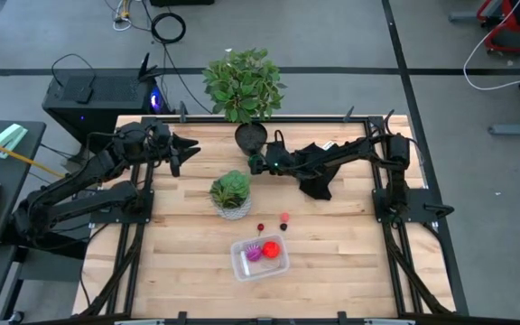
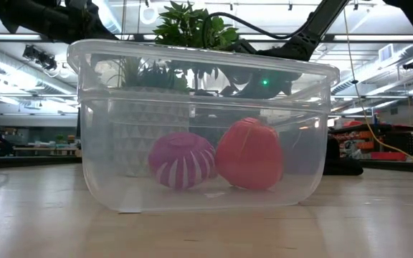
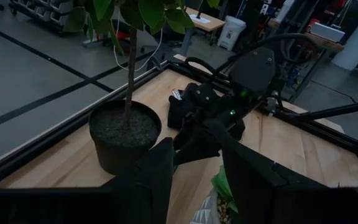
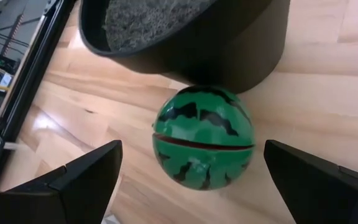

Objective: Pick and placing Produce into tupperware
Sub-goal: Put the watermelon into the transparent bin

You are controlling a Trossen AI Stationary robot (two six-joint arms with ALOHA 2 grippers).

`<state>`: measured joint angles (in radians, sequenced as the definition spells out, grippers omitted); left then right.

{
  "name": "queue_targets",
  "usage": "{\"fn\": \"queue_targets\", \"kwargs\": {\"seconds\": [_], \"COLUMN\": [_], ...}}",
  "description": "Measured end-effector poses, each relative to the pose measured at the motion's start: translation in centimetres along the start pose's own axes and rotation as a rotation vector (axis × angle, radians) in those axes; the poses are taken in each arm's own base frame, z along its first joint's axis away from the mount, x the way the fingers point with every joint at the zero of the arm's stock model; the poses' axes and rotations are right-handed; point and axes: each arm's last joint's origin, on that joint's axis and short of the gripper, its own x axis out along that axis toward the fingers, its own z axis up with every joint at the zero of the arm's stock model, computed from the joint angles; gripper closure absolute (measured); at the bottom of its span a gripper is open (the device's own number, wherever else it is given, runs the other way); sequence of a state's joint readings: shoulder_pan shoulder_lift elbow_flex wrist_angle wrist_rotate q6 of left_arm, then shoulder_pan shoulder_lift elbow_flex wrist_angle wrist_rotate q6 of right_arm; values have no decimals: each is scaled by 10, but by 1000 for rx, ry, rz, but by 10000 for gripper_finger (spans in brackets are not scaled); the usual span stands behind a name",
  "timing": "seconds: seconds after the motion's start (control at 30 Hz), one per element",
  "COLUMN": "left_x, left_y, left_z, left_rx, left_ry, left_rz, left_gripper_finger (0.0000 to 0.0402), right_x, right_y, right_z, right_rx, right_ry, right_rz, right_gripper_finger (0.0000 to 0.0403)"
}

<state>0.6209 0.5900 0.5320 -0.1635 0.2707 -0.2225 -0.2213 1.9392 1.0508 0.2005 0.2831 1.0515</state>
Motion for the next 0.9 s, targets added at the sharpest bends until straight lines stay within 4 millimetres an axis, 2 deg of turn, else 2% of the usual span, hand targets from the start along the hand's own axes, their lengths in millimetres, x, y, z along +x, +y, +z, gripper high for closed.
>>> {"fn": "queue_targets", "kwargs": {"seconds": [0.5, 0.67, 0.9], "left_x": [0, 0, 0], "left_y": [0, 0, 0], "left_z": [0, 0, -1], "left_rx": [1, 1, -8], "left_ry": [0, 1, 7], "left_rz": [0, 1, 2], "left_gripper_finger": [253, 249, 255], "right_x": [3, 17, 37], "right_y": [-4, 10, 25], "right_z": [7, 11, 12], "right_rx": [45, 34, -37], "right_ry": [25, 42, 125], "right_rz": [7, 15, -63], "right_gripper_finger": [3, 3, 4]}}
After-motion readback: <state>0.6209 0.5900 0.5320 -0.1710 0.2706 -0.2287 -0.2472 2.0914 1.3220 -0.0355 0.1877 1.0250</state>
